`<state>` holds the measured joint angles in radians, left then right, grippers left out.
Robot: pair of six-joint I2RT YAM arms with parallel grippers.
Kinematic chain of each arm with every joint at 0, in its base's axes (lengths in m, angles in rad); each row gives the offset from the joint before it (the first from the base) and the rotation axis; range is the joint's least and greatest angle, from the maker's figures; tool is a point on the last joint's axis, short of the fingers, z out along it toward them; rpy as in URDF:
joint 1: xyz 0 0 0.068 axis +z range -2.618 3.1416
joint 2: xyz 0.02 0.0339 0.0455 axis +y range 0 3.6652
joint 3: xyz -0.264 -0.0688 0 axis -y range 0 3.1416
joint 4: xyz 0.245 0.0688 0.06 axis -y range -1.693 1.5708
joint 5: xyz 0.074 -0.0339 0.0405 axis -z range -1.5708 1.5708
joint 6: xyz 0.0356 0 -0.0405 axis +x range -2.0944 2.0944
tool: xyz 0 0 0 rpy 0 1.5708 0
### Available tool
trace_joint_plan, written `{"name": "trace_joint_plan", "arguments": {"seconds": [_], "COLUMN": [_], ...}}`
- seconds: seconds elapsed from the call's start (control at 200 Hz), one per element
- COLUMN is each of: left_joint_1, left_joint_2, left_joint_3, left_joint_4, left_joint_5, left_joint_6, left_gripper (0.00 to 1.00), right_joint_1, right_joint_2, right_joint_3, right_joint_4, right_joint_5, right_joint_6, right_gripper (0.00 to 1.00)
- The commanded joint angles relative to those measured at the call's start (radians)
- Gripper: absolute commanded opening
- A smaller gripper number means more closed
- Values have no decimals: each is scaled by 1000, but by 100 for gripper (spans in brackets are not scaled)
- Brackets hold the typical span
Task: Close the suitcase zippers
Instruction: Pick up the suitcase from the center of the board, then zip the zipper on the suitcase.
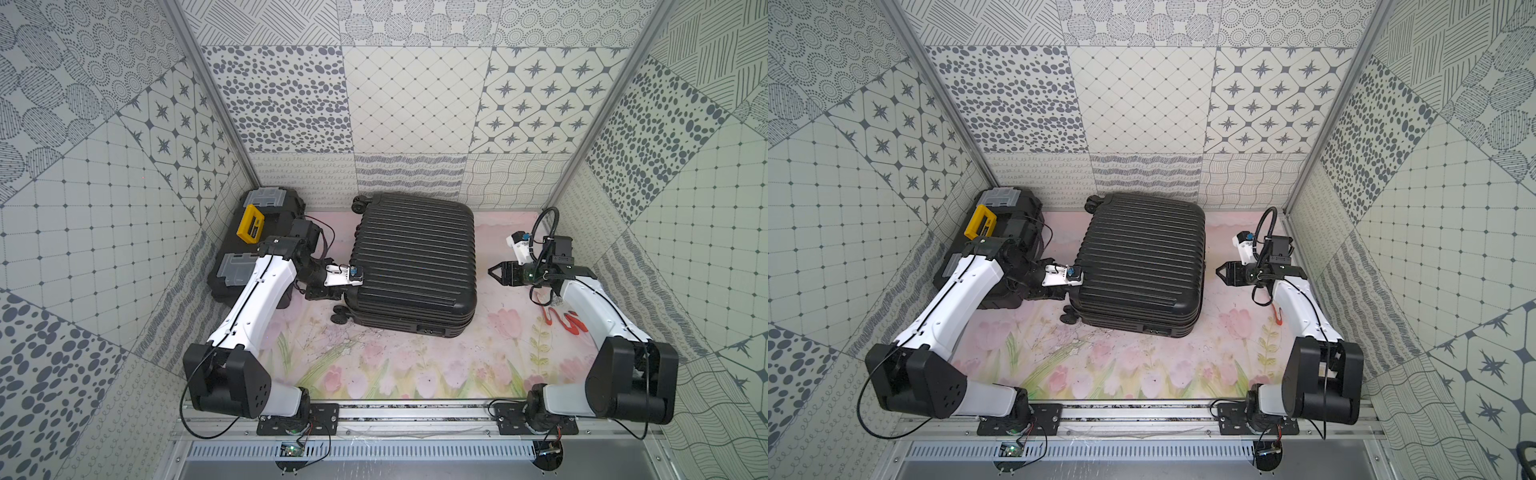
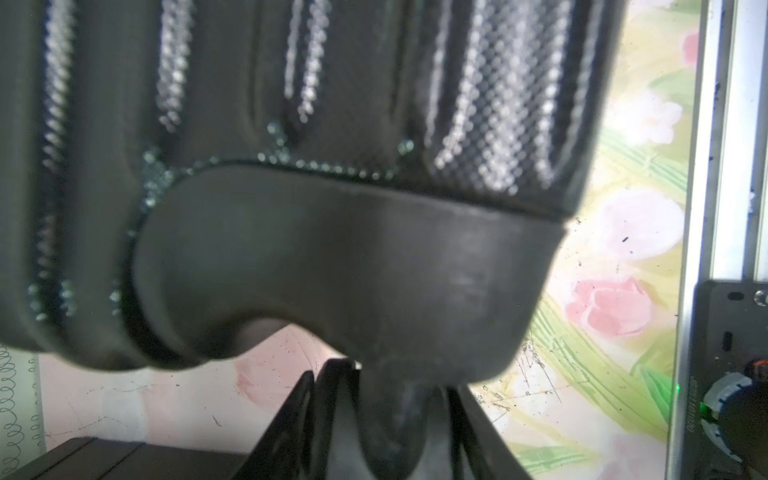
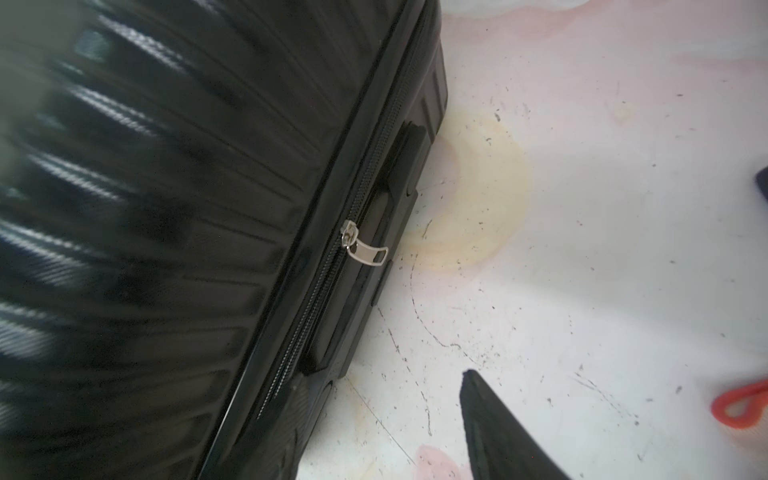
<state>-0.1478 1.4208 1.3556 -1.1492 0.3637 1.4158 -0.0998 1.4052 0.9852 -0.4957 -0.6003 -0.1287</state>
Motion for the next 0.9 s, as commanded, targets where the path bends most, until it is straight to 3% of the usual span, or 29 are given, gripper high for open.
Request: {"name": "trace_joint_plan", "arguments": {"seconds": [0.0,0.325,0.525,0.896], "left_joint_1": [23,79,117,120], "left_joint_2": [-17,-43,-38,-24], "left_joint_3": [36,63,81,76], "left_joint_4": [29,115,142,145], "left_joint_5": [94,121,132,88], "left_joint_6": [-129,-146,-110,-39], "left_gripper": [21,16,16,16], "right_joint_1": [6,72,89,186], "right_joint_2": [45,98,80,258], "right_joint_3": [14,-105,-270,-197], "right_joint_4": [122,422,733,925], "right_joint_5": [-82,-128,-128,3], "right_joint_6": [-44,180,426,492], "right_gripper": [56,51,49,49]}}
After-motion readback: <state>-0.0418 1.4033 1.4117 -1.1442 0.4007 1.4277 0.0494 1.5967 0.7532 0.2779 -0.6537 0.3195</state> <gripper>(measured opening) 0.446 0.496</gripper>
